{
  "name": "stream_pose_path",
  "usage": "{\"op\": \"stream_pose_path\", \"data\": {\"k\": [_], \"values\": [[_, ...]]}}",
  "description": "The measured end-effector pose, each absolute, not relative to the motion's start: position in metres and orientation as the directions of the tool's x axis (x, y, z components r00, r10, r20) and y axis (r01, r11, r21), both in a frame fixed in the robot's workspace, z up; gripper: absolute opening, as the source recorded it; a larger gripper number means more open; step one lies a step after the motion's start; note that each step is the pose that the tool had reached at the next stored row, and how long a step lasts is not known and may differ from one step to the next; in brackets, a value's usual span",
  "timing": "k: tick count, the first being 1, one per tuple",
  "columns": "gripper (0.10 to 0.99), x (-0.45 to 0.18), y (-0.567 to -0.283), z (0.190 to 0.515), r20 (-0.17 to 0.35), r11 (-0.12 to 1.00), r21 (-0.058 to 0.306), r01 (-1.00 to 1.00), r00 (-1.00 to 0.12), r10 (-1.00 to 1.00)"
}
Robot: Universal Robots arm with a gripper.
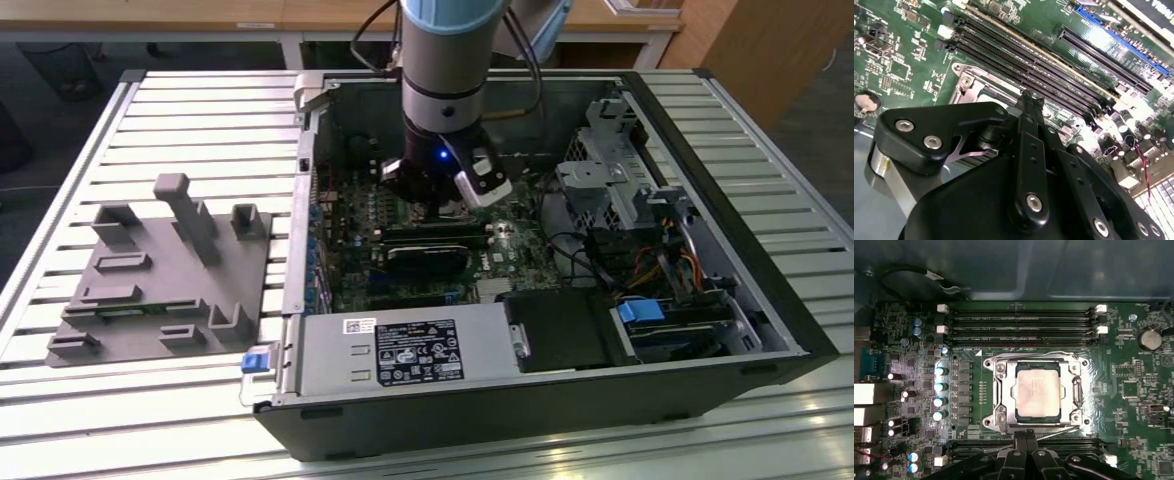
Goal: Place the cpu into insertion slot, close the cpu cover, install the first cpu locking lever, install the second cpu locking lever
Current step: 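Install the second cpu locking lever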
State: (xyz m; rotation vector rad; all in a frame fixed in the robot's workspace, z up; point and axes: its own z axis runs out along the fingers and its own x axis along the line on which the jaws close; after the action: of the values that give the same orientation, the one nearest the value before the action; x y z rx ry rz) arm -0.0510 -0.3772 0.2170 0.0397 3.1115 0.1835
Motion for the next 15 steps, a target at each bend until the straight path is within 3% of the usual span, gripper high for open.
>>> {"op": "stream_pose_path", "data": {"k": [5, 15], "values": [[0.106, -0.053, -0.382, 0.215, -0.022, 0.989, 0.145, 0.024, -0.999, 0.028], [0.106, -0.067, -0.389, 0.211, -0.022, 0.987, 0.16, 0.024, -0.999, 0.028]]}}
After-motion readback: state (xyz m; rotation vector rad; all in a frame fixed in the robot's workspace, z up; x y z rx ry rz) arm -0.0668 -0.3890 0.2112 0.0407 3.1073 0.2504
